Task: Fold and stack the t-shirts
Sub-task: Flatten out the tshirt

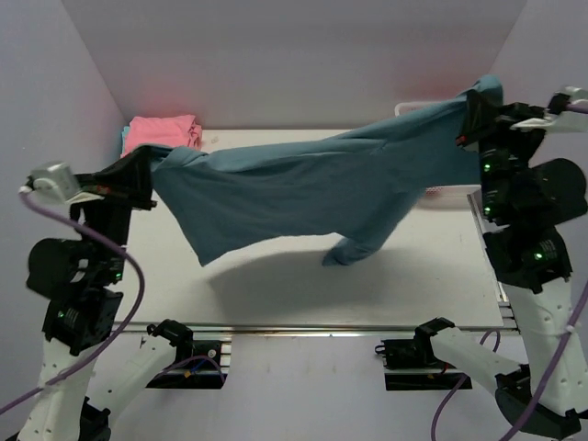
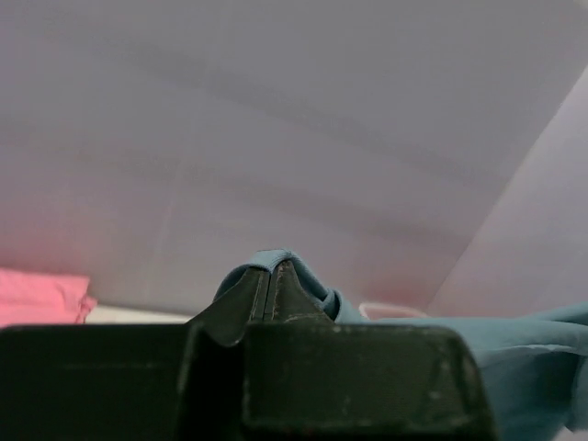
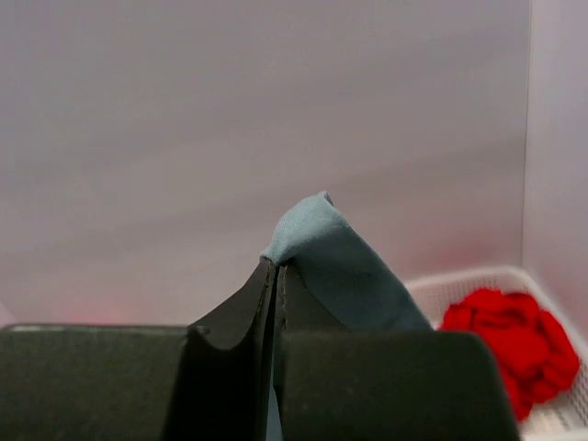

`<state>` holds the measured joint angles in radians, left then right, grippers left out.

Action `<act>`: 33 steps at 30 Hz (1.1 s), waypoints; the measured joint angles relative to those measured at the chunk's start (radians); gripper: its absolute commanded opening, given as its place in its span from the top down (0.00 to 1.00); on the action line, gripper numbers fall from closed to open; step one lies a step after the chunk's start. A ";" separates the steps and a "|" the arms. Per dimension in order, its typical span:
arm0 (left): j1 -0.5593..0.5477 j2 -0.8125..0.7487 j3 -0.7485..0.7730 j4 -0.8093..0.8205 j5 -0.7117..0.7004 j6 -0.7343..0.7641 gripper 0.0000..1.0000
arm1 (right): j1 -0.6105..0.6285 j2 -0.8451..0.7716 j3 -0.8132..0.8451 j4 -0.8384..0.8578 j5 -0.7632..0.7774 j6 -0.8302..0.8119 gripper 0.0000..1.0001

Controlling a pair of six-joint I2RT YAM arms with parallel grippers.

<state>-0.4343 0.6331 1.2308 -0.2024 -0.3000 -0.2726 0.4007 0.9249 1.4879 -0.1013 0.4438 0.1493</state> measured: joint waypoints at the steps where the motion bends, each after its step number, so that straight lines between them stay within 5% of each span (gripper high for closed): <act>1: 0.000 -0.006 0.021 0.000 0.005 0.003 1.00 | 0.000 0.000 0.034 -0.010 -0.010 -0.006 1.00; 23: 0.008 -0.060 0.315 -0.046 0.087 0.033 1.00 | 0.000 -0.126 0.360 -0.053 -0.306 -0.055 1.00; 33: 0.011 0.110 0.100 -0.010 -0.183 0.001 1.00 | 0.000 -0.013 -0.003 0.150 -0.164 -0.053 1.00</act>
<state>-0.4232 0.7433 1.3304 -0.2119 -0.4828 -0.2718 0.4004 0.9119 1.4845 0.0490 0.2794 0.0967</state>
